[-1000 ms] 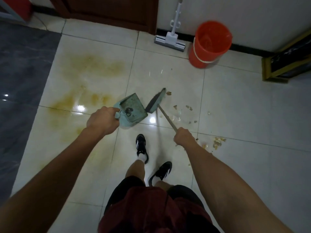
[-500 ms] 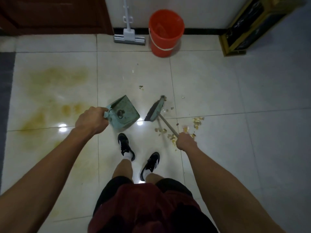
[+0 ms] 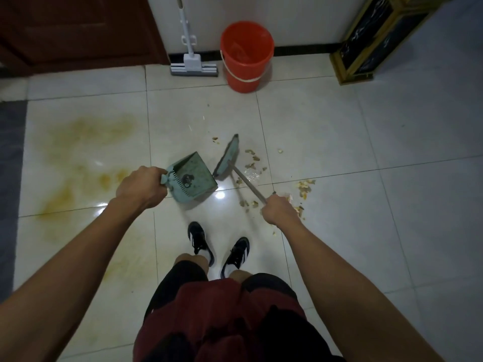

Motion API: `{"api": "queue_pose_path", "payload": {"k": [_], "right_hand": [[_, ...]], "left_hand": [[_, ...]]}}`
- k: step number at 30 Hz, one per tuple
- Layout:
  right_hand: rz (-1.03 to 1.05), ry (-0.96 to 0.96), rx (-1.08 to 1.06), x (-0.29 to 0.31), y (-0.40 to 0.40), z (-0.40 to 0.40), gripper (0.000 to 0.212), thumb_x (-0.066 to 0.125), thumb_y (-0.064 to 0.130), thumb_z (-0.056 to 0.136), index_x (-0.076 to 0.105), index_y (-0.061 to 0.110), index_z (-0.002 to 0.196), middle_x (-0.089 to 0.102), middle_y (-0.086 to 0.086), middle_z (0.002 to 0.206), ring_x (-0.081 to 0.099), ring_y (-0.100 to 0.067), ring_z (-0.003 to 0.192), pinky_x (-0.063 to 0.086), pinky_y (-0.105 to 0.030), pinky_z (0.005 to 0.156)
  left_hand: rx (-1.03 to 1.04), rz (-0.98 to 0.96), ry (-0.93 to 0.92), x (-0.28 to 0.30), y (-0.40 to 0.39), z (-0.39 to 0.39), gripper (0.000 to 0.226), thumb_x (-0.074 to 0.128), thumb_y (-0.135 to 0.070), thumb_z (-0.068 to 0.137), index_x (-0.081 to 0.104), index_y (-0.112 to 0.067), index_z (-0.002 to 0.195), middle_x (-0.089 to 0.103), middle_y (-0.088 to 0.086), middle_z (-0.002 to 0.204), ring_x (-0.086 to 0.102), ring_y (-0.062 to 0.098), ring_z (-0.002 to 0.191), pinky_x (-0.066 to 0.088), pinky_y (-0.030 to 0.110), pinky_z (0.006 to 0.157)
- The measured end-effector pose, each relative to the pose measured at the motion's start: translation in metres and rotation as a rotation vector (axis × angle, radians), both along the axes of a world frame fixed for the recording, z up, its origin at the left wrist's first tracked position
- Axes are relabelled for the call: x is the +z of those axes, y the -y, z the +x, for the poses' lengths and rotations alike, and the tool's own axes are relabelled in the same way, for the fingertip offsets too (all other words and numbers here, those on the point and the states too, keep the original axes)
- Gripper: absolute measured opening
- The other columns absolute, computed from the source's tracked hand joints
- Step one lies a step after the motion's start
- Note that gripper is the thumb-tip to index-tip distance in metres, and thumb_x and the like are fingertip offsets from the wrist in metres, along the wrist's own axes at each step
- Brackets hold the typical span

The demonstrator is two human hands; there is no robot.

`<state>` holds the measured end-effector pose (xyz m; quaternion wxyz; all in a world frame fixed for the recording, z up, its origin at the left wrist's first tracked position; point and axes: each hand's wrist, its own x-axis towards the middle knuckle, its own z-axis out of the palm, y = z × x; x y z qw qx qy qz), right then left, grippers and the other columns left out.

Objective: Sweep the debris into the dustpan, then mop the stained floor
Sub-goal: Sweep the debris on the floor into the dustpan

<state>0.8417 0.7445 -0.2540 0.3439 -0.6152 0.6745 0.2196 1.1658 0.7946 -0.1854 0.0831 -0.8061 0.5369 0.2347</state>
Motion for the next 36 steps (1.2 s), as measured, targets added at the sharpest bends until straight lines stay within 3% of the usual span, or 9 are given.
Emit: {"api": "queue_pose_path", "payload": {"k": [4, 8, 11, 15, 27, 36], "right_hand": [[-0.011, 0.037, 0.046, 0.0, 0.004, 0.032, 0.032, 0.049, 0.023, 0.096, 0.06, 0.011, 0.123, 0.064, -0.011, 0.109, 0.065, -0.029, 0.092, 0.056, -0.037, 0.077], [0.022, 0.038, 0.082, -0.006, -0.001, 0.069, 0.035, 0.048, 0.015, 0.094, 0.06, 0.012, 0.126, 0.064, -0.011, 0.11, 0.063, -0.027, 0.087, 0.051, -0.032, 0.07], [0.041, 0.037, 0.107, -0.012, -0.006, 0.095, 0.036, 0.049, 0.014, 0.093, 0.059, 0.011, 0.127, 0.064, -0.011, 0.11, 0.064, -0.028, 0.091, 0.051, -0.032, 0.073], [0.068, 0.017, 0.129, -0.016, -0.014, 0.118, 0.031, 0.052, 0.012, 0.095, 0.058, 0.007, 0.125, 0.063, -0.012, 0.114, 0.064, -0.029, 0.096, 0.046, -0.031, 0.067], [0.038, -0.092, 0.061, -0.012, -0.03, 0.088, 0.035, 0.048, 0.008, 0.096, 0.057, 0.011, 0.13, 0.063, -0.01, 0.117, 0.064, -0.027, 0.105, 0.048, -0.034, 0.078], [0.04, -0.114, -0.024, 0.0, -0.032, 0.037, 0.035, 0.051, 0.008, 0.094, 0.057, 0.01, 0.128, 0.06, -0.011, 0.122, 0.064, -0.028, 0.106, 0.049, -0.035, 0.079]], "left_hand": [[0.026, 0.014, -0.011, 0.001, -0.012, 0.025, 0.037, 0.058, -0.017, 0.083, 0.072, -0.031, 0.115, 0.071, 0.011, 0.101, 0.064, 0.034, 0.083, 0.053, 0.036, 0.069], [0.067, 0.041, -0.01, -0.004, -0.024, 0.059, 0.032, 0.059, -0.019, 0.085, 0.072, -0.03, 0.113, 0.071, 0.01, 0.1, 0.061, 0.032, 0.081, 0.05, 0.034, 0.068], [0.103, 0.058, -0.006, -0.012, -0.039, 0.081, 0.028, 0.058, -0.02, 0.086, 0.071, -0.028, 0.109, 0.07, 0.01, 0.097, 0.063, 0.034, 0.081, 0.052, 0.035, 0.069], [0.096, 0.076, -0.014, -0.022, -0.045, 0.096, 0.032, 0.058, -0.02, 0.086, 0.071, -0.03, 0.114, 0.07, 0.011, 0.1, 0.066, 0.035, 0.086, 0.055, 0.037, 0.072], [0.018, 0.104, -0.032, -0.028, -0.008, 0.064, 0.037, 0.056, -0.014, 0.082, 0.071, -0.025, 0.114, 0.069, 0.011, 0.1, 0.056, 0.029, 0.076, 0.046, 0.033, 0.063], [-0.099, 0.083, -0.03, -0.025, 0.022, 0.008, 0.043, 0.056, -0.015, 0.08, 0.07, -0.028, 0.119, 0.07, 0.009, 0.103, 0.063, 0.031, 0.082, 0.049, 0.033, 0.066]]}}
